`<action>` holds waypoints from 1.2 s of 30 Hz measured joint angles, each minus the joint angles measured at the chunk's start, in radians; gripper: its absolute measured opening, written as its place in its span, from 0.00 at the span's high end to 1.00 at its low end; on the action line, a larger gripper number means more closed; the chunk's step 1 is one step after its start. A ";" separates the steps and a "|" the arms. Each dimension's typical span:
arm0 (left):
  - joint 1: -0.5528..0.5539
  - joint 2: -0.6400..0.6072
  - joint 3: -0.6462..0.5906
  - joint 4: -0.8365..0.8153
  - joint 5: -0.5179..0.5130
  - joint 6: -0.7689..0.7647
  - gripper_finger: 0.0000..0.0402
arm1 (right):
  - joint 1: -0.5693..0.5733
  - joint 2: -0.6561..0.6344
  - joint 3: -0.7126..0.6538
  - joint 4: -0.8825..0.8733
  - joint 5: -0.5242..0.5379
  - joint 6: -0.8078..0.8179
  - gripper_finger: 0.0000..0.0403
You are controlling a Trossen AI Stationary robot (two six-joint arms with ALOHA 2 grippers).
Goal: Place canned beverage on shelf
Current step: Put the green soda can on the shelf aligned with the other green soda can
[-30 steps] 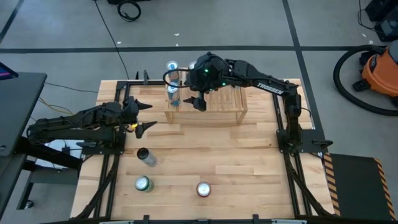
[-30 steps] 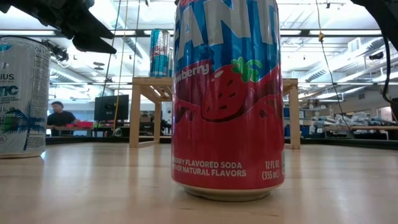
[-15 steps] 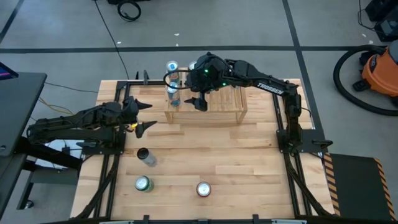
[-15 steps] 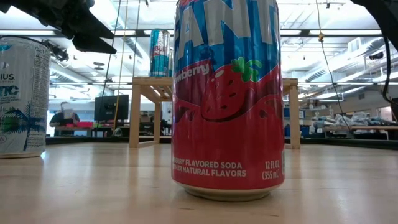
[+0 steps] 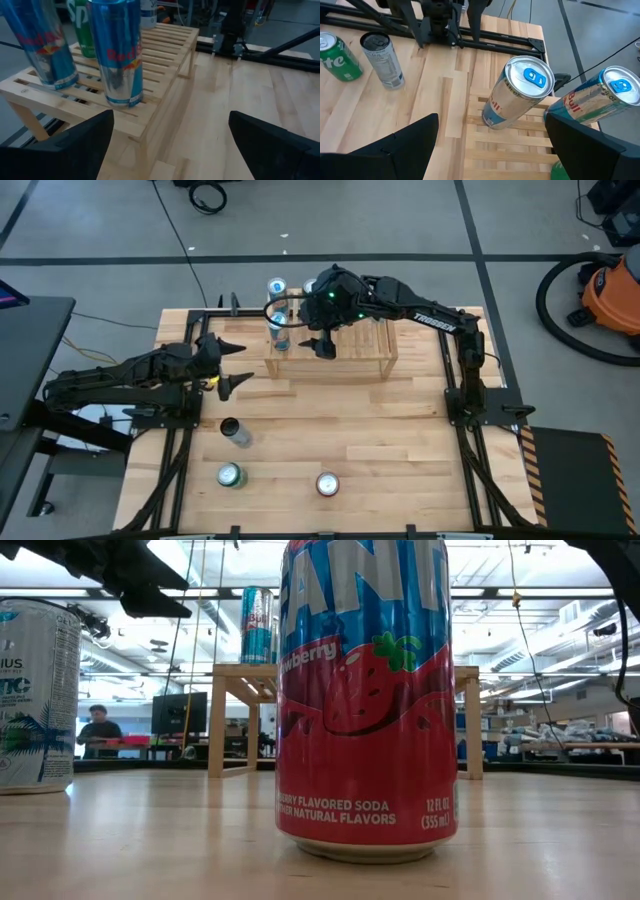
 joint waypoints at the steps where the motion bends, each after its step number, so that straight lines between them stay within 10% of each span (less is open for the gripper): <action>1: 0.000 0.000 0.000 0.000 0.015 -0.012 0.01 | 0.000 0.000 0.000 -0.001 0.000 -0.001 0.06; 15: 0.000 0.000 0.000 -0.160 0.080 -0.385 0.00 | -0.003 0.000 0.000 -0.005 0.000 -0.051 0.06; 36: 0.001 0.003 0.000 -0.122 0.026 -0.298 0.00 | -0.003 0.000 0.000 0.000 0.000 -0.049 0.06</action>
